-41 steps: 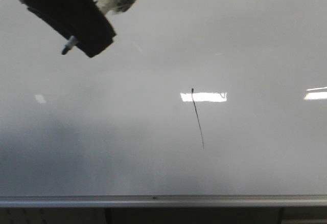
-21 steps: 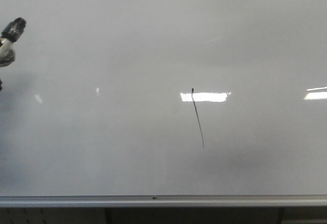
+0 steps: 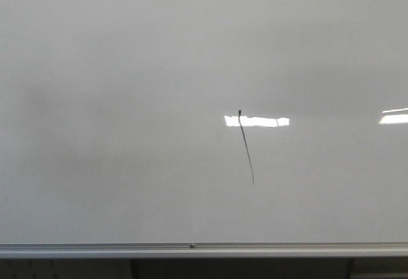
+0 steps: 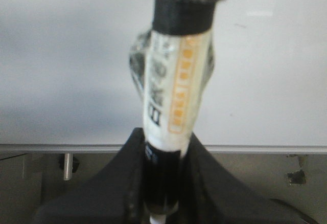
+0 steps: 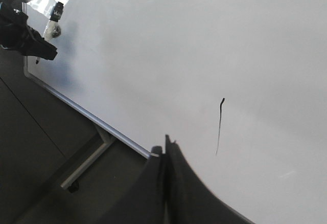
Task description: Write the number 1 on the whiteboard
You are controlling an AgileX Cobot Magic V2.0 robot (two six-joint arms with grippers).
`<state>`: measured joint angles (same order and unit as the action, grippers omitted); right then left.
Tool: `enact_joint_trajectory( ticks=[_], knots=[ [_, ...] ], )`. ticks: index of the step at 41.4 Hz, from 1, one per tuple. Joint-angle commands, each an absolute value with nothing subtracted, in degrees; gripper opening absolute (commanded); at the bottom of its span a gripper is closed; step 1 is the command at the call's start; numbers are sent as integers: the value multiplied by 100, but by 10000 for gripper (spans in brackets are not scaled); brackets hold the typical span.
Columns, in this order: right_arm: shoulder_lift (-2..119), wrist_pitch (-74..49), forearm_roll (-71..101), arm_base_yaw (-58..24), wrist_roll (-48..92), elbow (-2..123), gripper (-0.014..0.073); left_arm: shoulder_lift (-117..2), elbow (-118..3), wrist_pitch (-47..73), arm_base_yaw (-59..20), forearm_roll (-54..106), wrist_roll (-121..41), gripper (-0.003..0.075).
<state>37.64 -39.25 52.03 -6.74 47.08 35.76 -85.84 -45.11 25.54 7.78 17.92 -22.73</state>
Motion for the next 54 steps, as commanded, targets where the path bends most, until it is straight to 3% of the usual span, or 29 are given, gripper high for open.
enact_joint_trajectory(
  ticks=[1, 28, 31, 38, 44, 49, 54],
  knots=[
    [3707, -3664, 5413, -647, 4698, 3699, -60, -8655, -4755, 2171, 790, 1814, -2233, -20],
    [3707, -3657, 5413, -647, 4698, 3693, -60, -9737, -5486, 2263, 790, 1786, -2244, -15],
    [3707, -3657, 5413, -647, 4698, 3693, -60, -9737, -5486, 2235, 790, 1786, -2244, 25],
    [3707, -3657, 5413, -647, 4698, 3693, -60, -9737, -5486, 2135, 790, 1786, -2244, 247],
    [3707, -3657, 5413, -647, 4698, 3693, -60, -9737, -5486, 2070, 790, 1786, -2244, 392],
    [3707, -3652, 5413, -647, 4698, 3693, -60, -9737, -5486, 2061, 790, 1738, -2244, 465],
    [3707, -3627, 5413, -647, 4698, 3693, -60, -9618, -5486, 2355, 790, 1452, -2244, 478]
  ],
)
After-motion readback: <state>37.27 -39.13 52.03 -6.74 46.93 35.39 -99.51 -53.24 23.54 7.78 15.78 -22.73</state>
